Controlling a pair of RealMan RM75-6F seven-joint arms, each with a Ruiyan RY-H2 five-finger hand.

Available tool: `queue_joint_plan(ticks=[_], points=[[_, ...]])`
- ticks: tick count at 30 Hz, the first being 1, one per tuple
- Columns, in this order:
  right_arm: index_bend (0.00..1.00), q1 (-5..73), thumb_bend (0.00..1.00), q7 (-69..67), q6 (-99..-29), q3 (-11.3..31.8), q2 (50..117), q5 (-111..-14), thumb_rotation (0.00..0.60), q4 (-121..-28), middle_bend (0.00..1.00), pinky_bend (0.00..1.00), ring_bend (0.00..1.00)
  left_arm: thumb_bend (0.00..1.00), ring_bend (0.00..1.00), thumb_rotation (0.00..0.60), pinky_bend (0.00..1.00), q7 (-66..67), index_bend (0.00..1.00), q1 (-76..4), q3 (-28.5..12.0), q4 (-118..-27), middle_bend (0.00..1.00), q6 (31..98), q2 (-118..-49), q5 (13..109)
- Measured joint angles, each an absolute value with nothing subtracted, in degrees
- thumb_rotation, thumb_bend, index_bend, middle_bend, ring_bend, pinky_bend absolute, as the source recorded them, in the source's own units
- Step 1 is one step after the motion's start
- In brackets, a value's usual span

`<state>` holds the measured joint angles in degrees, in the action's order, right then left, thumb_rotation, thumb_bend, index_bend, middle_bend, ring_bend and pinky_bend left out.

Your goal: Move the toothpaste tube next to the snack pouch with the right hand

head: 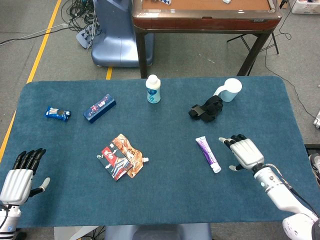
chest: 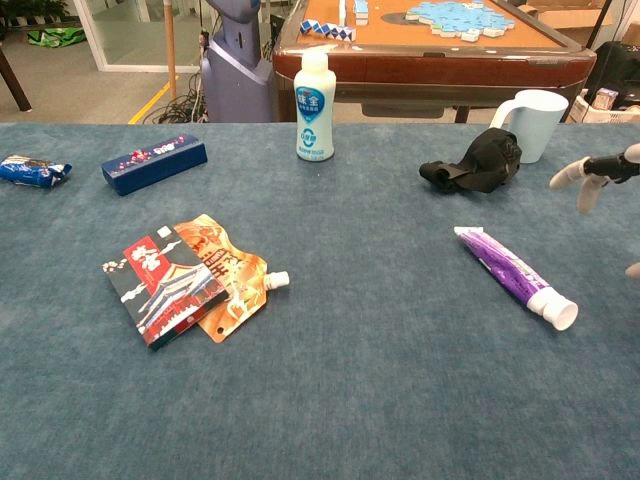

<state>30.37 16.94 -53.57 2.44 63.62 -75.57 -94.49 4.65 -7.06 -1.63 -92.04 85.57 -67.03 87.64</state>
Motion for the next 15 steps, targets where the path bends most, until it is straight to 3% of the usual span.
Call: queue_joint_plan(ticks=[9, 15], points=[[0.06, 32.5, 0.0, 23.0, -55.4, 2.4, 70.8, -80.8, 0.6, -83.9, 0.12, 0.09, 0.05, 0.26, 0.08, 0.6, 0.03, 4.3, 0.07, -6.9, -1.7, -92.6, 0.09, 85.6, -66.7, 87.7], [0.0, 33.9, 0.0, 23.9, -56.1, 1.3, 76.2, -85.3, 0.6, -76.4, 0.06, 0.08, 0.02, 0.26, 0.08, 0.6, 0.03, 4.0, 0.07, -6.7, -1.6, -92.8, 0.09, 85.5, -66.5, 87.6]])
